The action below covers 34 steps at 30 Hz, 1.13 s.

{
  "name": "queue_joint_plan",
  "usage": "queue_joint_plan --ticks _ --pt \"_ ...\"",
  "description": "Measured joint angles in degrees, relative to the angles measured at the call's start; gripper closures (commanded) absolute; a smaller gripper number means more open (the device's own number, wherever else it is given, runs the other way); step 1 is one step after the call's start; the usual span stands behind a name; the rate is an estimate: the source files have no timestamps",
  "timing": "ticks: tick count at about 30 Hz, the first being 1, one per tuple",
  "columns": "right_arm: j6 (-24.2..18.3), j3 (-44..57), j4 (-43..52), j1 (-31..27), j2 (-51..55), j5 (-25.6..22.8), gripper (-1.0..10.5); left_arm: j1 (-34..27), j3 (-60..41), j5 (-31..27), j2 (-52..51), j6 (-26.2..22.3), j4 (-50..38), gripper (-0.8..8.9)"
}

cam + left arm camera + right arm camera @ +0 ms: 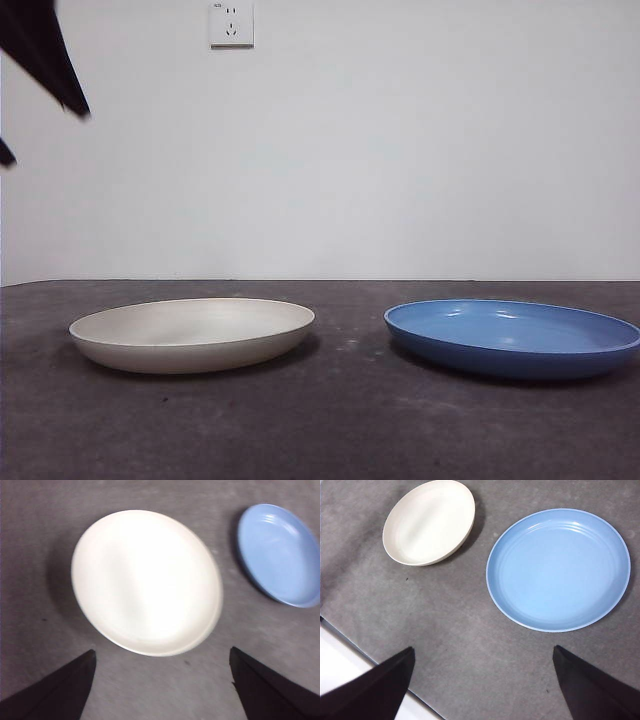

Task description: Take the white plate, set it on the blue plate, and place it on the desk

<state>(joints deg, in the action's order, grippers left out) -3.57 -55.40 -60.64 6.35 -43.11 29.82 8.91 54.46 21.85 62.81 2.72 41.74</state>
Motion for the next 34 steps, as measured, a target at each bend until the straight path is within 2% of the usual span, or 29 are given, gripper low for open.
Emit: queue_joint_plan --ticks 5,16,26,29,34 --pt "0.00 0.00 0.02 0.00 0.00 0.00 5.0 0.00 0.02 -4.02 8.81 1.07 -4.48 3.84" --pt "0.00 0.00 0.04 0.02 0.00 0.00 5.0 0.00 2.80 -5.44 26.40 1.29 -11.30 3.85" --pt "0.00 0.00 0.09 0.02 0.00 0.00 5.0 0.00 4.59 -5.46 33.40 2.34 -15.08 4.23" --pt "0.02 0.00 0.44 0.02 0.00 0.00 5.0 0.00 4.59 -5.46 34.53 2.56 -15.54 4.88" --pt "0.02 0.00 0.57 0.02 0.00 0.00 5.0 0.00 4.61 -5.46 34.75 2.71 -16.72 6.64"
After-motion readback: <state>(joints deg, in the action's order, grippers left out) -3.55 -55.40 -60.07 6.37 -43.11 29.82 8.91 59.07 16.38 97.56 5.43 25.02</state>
